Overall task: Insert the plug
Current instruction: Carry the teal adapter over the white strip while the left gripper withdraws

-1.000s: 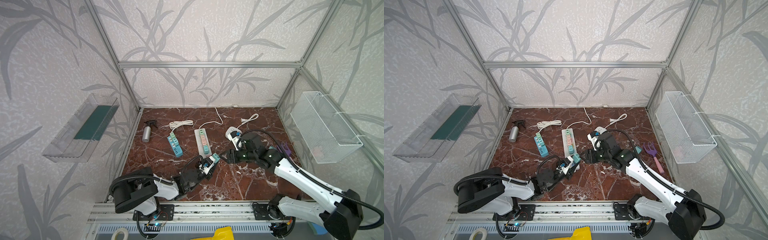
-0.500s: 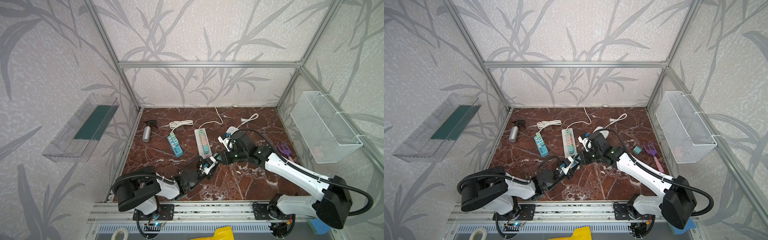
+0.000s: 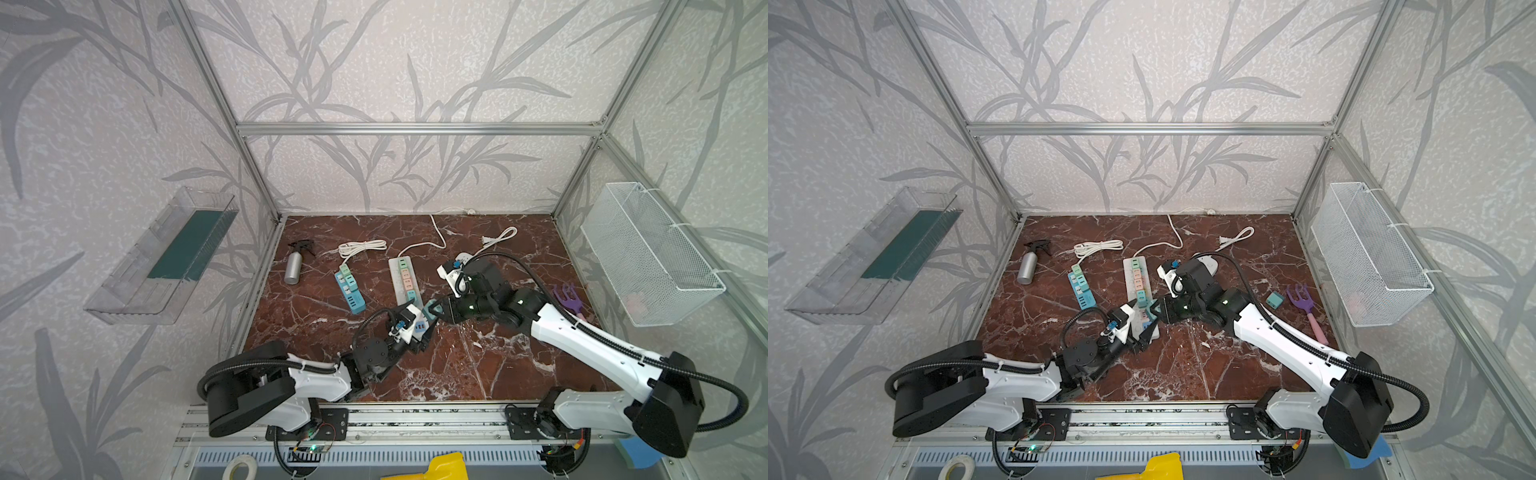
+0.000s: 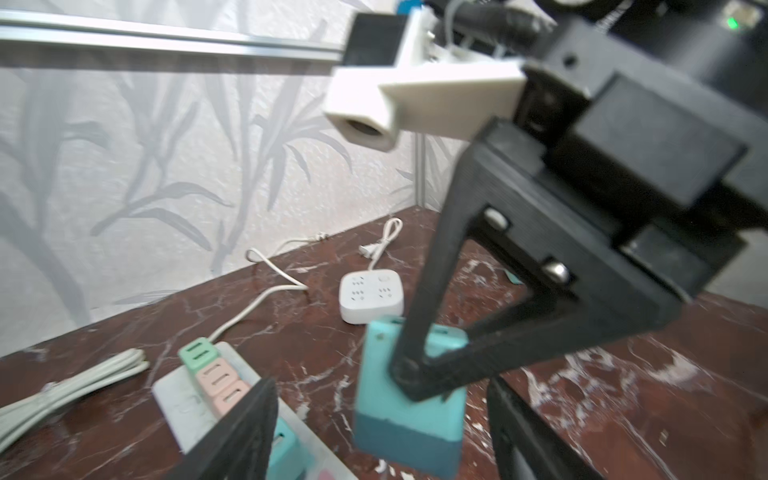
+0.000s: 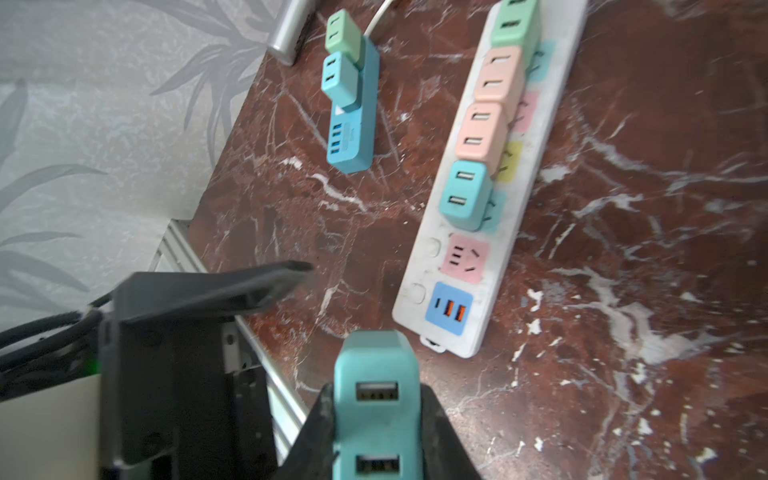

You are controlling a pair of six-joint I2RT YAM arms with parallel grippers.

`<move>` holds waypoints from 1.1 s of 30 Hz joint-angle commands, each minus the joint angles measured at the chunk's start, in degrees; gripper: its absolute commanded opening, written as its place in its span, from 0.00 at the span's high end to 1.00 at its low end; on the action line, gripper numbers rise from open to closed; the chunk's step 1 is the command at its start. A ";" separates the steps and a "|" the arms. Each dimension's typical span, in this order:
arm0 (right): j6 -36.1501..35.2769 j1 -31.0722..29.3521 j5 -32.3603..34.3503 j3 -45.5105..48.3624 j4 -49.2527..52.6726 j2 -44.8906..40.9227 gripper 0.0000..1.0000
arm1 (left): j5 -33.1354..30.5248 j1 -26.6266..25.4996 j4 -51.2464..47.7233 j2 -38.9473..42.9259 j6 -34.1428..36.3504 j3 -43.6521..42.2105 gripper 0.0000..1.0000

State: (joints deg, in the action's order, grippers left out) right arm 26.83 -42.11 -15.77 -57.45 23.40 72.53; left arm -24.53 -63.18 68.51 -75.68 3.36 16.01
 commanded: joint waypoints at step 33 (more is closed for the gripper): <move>4.72 -10.75 32.16 -0.94 -8.02 13.07 1.00 | -17.60 14.75 -58.18 36.34 -40.36 2.45 0.23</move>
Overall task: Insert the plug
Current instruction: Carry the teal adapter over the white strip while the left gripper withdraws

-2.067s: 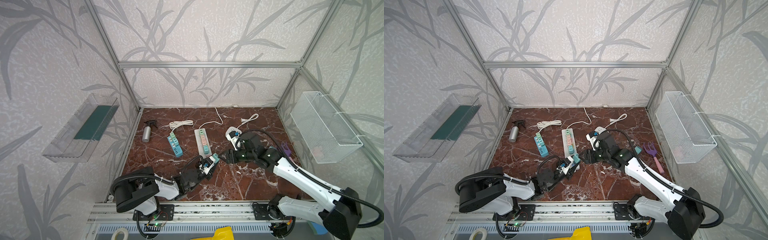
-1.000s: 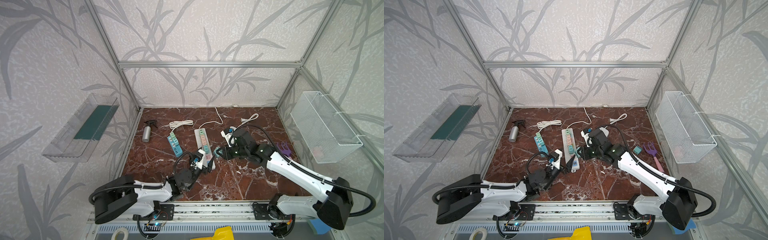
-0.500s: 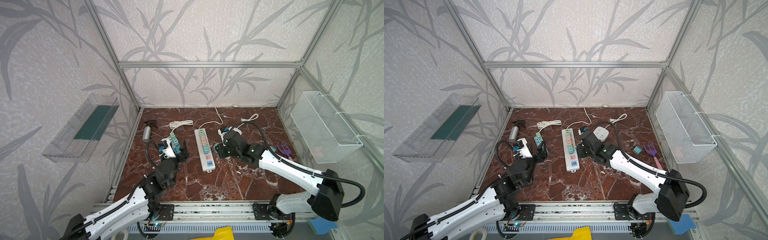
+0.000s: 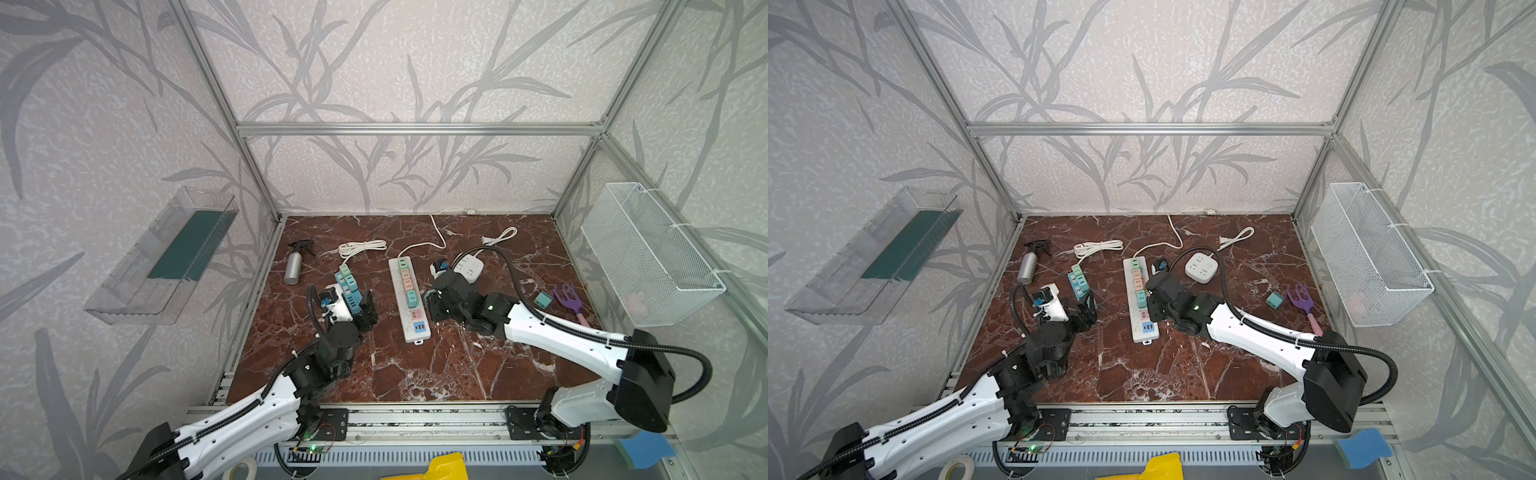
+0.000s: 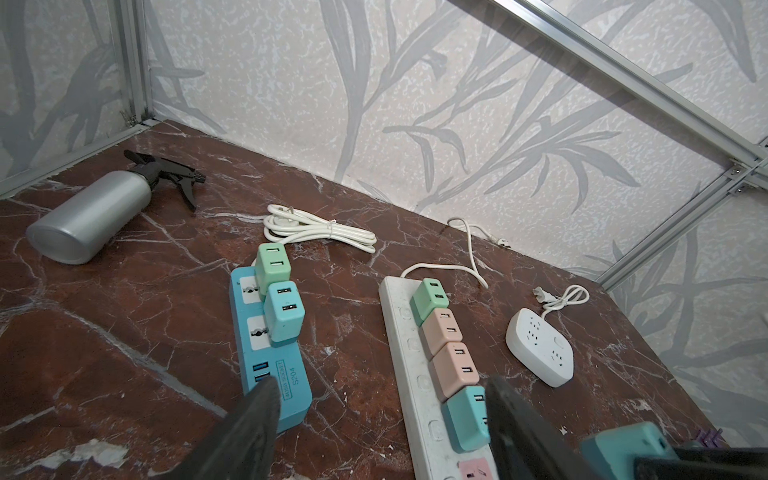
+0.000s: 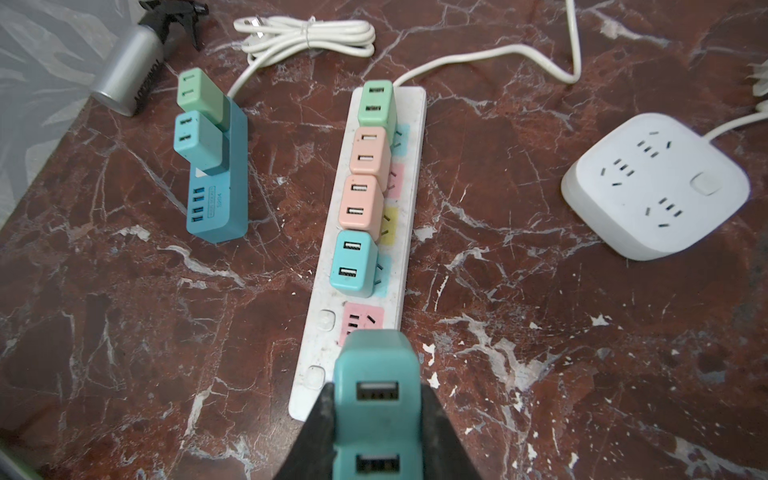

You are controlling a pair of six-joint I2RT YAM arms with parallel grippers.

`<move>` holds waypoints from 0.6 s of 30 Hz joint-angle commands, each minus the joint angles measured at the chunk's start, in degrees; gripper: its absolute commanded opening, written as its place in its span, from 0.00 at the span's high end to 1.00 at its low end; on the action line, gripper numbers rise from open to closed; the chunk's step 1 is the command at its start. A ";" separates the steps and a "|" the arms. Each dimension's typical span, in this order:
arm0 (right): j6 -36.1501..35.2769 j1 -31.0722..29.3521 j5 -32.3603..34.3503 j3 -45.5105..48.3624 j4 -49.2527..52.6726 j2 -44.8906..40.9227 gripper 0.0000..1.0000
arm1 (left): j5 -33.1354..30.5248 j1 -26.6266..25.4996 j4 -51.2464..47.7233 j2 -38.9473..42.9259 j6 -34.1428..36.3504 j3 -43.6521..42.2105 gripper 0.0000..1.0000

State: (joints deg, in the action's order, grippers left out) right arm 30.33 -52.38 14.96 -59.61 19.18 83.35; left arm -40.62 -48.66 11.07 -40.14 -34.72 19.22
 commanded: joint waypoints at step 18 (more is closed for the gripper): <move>4.50 -1.06 -1.78 -4.25 -6.28 15.95 1.00 | 0.45 0.41 -0.07 3.64 -1.32 -2.26 0.24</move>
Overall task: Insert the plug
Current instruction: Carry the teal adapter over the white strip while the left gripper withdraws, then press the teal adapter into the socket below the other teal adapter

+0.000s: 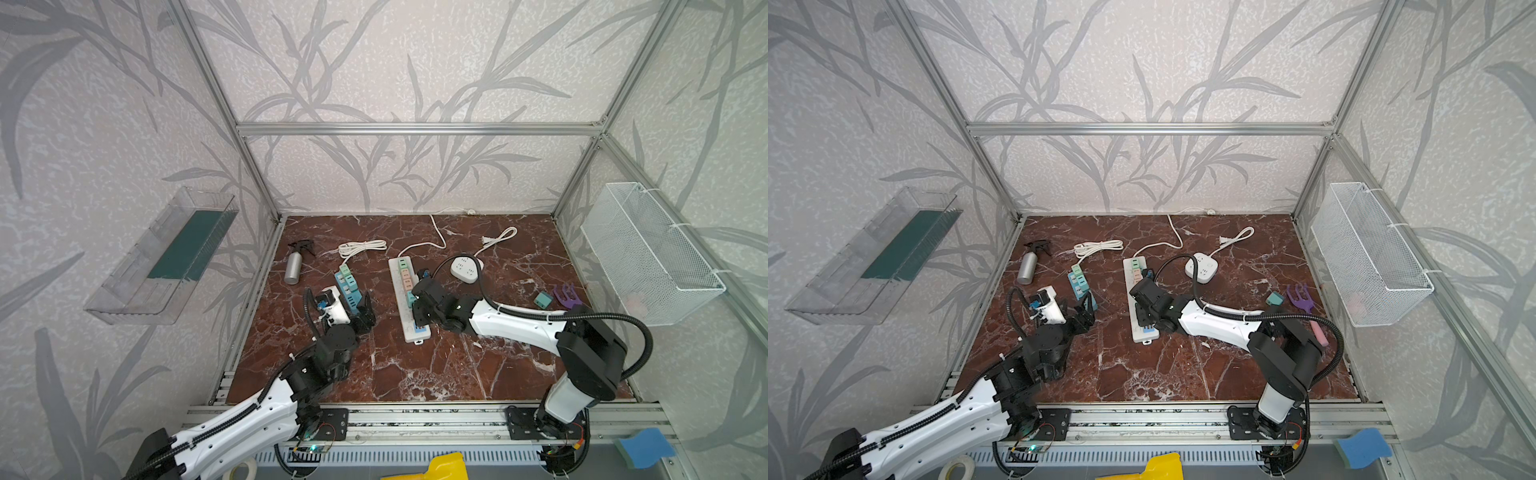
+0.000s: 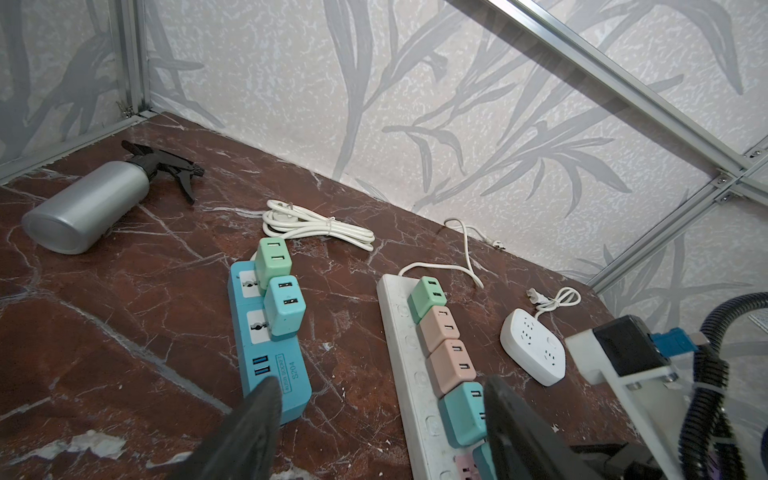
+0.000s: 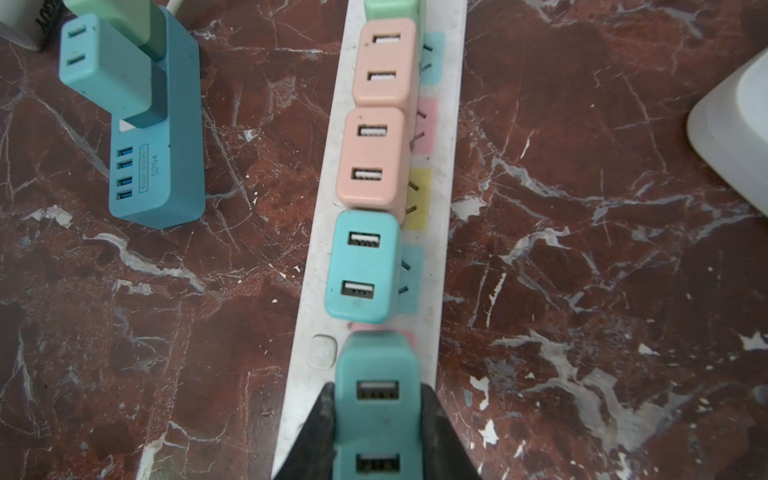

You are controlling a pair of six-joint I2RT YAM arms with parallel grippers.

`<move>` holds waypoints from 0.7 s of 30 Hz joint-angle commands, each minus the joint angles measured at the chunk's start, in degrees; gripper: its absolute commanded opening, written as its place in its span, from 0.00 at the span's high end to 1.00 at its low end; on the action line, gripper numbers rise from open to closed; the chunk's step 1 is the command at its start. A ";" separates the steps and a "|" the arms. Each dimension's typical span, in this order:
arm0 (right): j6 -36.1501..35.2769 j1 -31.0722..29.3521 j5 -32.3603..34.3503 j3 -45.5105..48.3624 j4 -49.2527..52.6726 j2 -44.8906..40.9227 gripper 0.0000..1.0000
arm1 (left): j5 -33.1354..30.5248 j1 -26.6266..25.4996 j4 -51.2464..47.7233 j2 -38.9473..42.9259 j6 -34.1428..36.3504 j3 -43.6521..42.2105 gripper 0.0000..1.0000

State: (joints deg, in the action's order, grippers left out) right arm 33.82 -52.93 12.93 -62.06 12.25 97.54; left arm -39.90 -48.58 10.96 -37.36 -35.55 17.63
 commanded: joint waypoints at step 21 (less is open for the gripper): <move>10.19 -5.34 9.98 -6.02 9.01 13.31 1.00 | -0.57 0.37 0.01 4.38 -1.09 -2.35 0.24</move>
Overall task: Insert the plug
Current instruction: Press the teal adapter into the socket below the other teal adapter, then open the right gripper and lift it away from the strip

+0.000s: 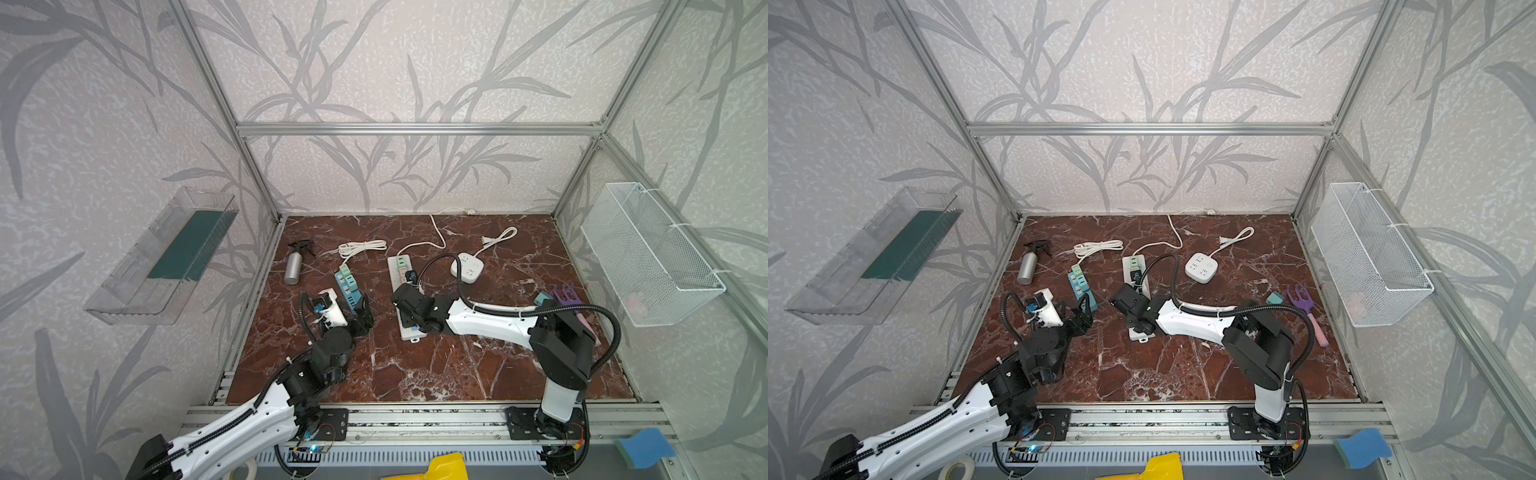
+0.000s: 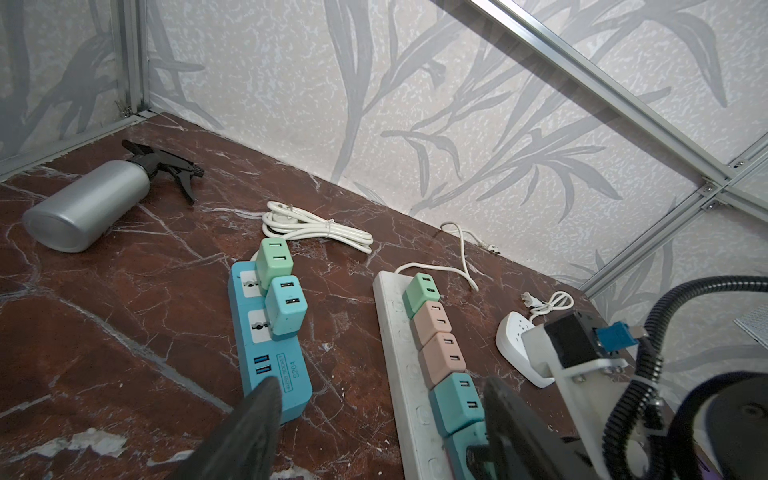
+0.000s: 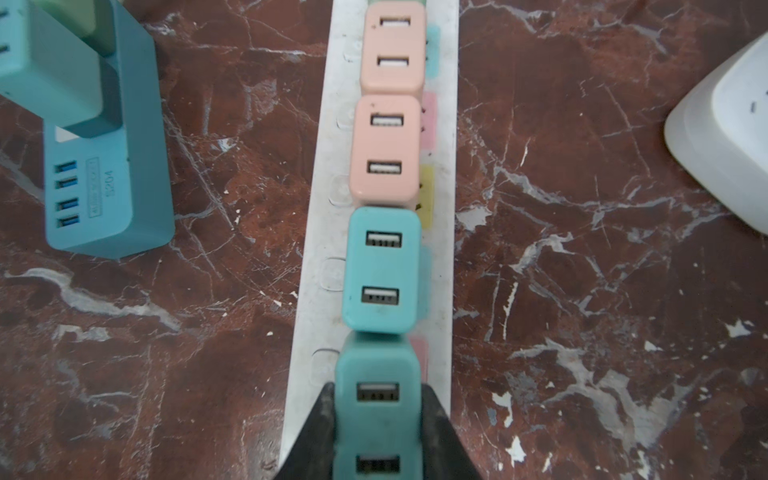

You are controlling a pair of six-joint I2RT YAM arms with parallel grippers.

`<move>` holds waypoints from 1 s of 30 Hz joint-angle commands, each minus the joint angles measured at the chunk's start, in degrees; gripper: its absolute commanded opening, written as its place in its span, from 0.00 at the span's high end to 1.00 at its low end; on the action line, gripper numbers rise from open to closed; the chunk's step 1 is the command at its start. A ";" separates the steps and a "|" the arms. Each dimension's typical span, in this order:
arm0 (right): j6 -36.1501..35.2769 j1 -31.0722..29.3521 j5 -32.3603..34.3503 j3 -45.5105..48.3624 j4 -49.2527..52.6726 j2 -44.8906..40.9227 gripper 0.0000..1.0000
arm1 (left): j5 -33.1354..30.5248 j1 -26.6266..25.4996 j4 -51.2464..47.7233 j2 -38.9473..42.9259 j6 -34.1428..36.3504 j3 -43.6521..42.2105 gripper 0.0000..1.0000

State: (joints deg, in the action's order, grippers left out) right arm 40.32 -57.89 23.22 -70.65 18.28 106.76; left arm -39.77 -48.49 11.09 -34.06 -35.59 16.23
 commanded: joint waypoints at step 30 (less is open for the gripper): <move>-2.44 -0.43 -3.74 7.74 -1.64 -12.61 0.28 | 0.78 0.76 -3.63 -3.17 -2.90 6.22 0.22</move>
State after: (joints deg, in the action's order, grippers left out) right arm 40.88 -58.48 20.08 -63.11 16.60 100.09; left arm -38.81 -48.18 9.76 -36.53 -37.26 19.81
